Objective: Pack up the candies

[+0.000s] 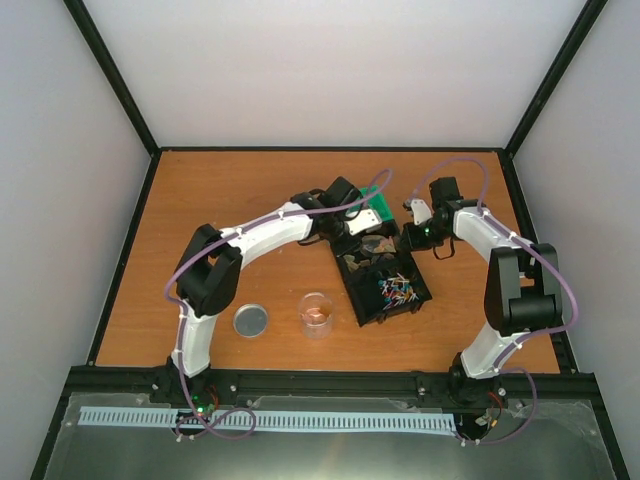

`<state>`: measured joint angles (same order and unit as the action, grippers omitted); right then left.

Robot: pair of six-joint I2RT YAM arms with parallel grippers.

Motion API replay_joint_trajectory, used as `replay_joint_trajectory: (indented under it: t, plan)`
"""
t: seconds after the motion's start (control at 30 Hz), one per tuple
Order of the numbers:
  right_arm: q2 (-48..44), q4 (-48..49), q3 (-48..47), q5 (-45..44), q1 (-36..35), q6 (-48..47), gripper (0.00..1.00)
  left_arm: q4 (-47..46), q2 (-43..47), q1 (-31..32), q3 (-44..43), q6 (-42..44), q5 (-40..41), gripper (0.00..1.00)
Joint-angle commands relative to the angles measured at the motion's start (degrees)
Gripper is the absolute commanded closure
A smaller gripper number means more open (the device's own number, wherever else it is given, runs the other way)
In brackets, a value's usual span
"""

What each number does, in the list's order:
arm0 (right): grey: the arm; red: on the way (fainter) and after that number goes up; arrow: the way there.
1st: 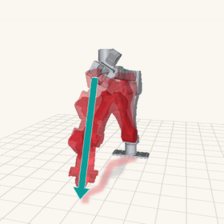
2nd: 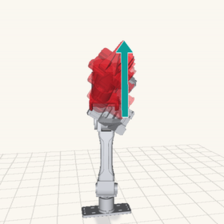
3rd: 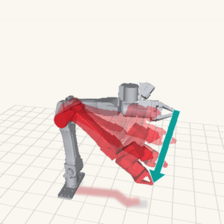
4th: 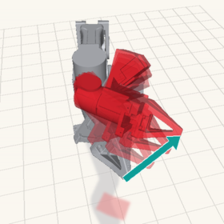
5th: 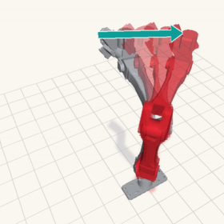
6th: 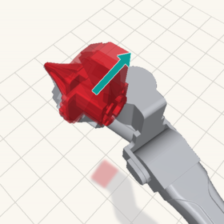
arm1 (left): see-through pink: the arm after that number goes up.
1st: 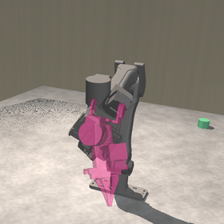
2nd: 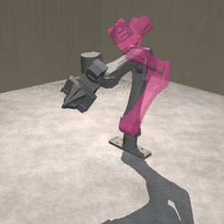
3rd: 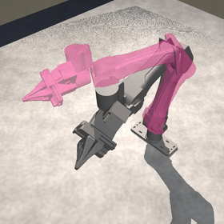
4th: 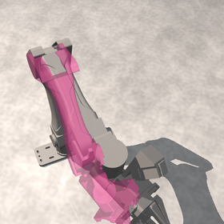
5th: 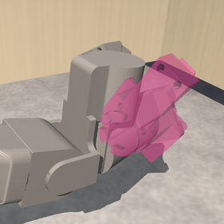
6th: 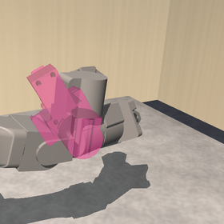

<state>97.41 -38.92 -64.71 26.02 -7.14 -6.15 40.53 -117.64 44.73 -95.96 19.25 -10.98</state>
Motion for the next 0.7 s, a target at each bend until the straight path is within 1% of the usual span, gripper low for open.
replay_joint_trajectory:
  t: [0.0,0.07,0.13,0.23,0.4,0.67]
  plan:
    - [0.89,0.42,1.37,3.27,-1.52,-2.77,0.97,-17.53,-4.97,-0.90,6.68,-2.90,-7.28,0.99]
    - [1.19,-0.07,0.93,2.95,-1.04,-3.13,0.97,-23.99,-3.02,-2.25,11.01,-3.91,-11.30,0.99]
    - [1.57,-0.58,0.40,2.59,-0.55,-3.65,0.97,-32.02,-0.53,-3.29,16.16,-4.12,-13.62,0.99]
    - [1.88,-1.21,-0.07,2.02,0.28,-4.53,0.97,-38.56,2.07,-4.23,20.82,-3.44,-14.97,0.99]
    - [1.99,-1.94,-0.44,1.33,1.02,-6.07,0.97,-44.13,3.72,-5.88,24.63,-4.21,-17.47,0.99]
    - [2.67,-3.45,-1.33,-0.21,2.18,-7.41,0.97,-46.98,6.81,-7.59,29.08,-4.10,-19.29,0.99]
